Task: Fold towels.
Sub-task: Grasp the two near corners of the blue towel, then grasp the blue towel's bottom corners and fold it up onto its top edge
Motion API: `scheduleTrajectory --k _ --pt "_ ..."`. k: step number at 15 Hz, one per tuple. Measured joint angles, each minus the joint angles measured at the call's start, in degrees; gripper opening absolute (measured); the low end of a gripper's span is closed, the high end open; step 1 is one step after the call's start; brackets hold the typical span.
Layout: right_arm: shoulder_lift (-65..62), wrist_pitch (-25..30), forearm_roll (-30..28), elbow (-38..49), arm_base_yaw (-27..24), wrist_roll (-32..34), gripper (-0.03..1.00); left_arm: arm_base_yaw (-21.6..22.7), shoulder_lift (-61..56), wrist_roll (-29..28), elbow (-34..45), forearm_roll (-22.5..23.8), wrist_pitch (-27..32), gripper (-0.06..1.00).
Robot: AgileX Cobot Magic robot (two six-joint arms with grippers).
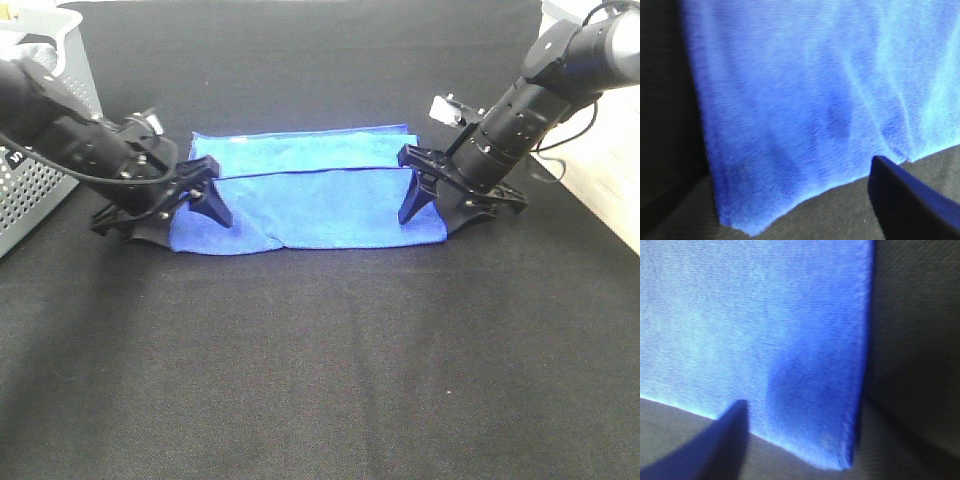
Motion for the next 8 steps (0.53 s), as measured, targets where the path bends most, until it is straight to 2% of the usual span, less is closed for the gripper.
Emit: scheduleTrajectory --k 1,2,3,4,5,8 --pt "0.3 -0.2 0.6 0.0 0.0 -0.1 0.4 -0.5 0.1 -0.7 0.0 0.0 -0.6 0.64" --pt "0.6 -0.7 0.7 0.0 0.0 0.0 0.28 -0.6 0.3 -1.9 0.0 0.1 -0.9 0.51" --pt "0.7 -1.3 0.7 0.0 0.0 0.5 0.13 -0.6 1.0 -3.7 0.1 1.1 -0.7 0.31" --pt "0.7 -1.5 0.6 0.0 0.0 1.5 0.0 -0.6 1.1 -4.1 0.1 2.3 -0.3 0.06" --pt "0.7 -1.3 0.5 0.0 0.0 2.1 0.0 -0.6 1.1 -4.4 0.1 3.6 0.7 0.02" --pt "-1.8 -0.6 0.5 3.5 0.0 2.1 0.0 -0.6 -0.4 -6.8 0.1 11.3 6.6 0.01"
